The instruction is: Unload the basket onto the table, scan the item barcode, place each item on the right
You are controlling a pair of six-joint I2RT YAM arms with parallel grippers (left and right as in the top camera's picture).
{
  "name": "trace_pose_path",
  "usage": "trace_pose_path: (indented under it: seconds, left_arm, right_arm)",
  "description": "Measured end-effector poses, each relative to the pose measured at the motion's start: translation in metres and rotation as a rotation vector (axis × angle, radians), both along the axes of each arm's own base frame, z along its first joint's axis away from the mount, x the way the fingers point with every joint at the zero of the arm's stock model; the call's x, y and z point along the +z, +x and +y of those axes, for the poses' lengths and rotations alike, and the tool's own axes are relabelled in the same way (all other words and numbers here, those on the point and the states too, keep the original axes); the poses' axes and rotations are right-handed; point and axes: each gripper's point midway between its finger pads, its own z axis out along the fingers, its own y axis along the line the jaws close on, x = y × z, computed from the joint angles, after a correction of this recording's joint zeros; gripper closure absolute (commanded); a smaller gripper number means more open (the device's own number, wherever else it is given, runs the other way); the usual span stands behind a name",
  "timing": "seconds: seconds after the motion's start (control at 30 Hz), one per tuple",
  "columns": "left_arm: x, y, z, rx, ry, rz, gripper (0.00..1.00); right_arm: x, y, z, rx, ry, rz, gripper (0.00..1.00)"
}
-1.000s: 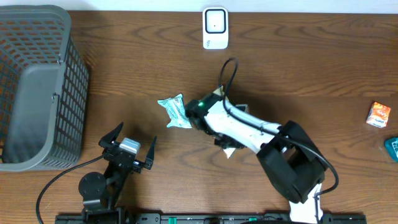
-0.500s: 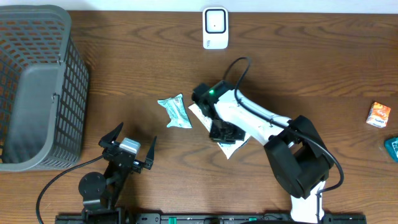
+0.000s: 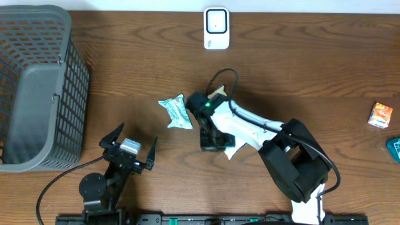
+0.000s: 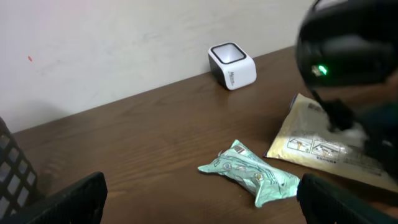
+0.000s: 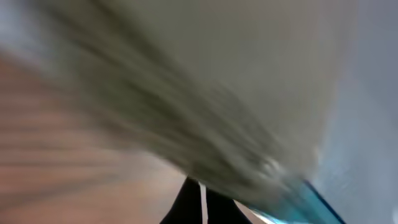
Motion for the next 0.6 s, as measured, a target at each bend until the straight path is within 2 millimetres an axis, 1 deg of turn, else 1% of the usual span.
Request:
trace_pose_path:
  seconds: [0.1, 0.17, 0.23, 0.33, 0.4, 0.53, 0.6]
  left_arm:
    - [0.000, 0.000, 0.000, 0.000, 0.000, 0.000, 0.02]
    - [0.000, 0.000, 0.000, 0.000, 0.000, 0.000, 0.02]
    - [0.000, 0.000, 0.000, 0.000, 0.000, 0.000, 0.02]
    - [0.000, 0.000, 0.000, 0.000, 0.000, 0.000, 0.02]
    - [0.000, 0.000, 0.000, 0.000, 0.000, 0.000, 0.02]
    - [0.000, 0.000, 0.000, 0.000, 0.000, 0.000, 0.02]
    - [0.000, 0.000, 0.000, 0.000, 0.000, 0.000, 0.02]
  right_arm:
    - [0.001, -0.010, -0.030, -0.031, -0.135, 0.019, 0.99]
    - [0.003, -0.009, -0.050, -0.064, -0.214, 0.011, 0.99]
    - [0.004, 0.000, -0.064, -0.110, -0.251, -0.010, 0.99]
    - [0.005, 0.018, -0.083, -0.201, -0.255, -0.021, 0.99]
    - [0.008, 0.030, -0.090, -0.247, -0.238, -0.025, 0.99]
    - [0.022, 0.061, -0.103, -0.331, -0.186, -0.051, 0.99]
    - [0.032, 0.072, -0.113, -0.368, -0.167, -0.058, 0.99]
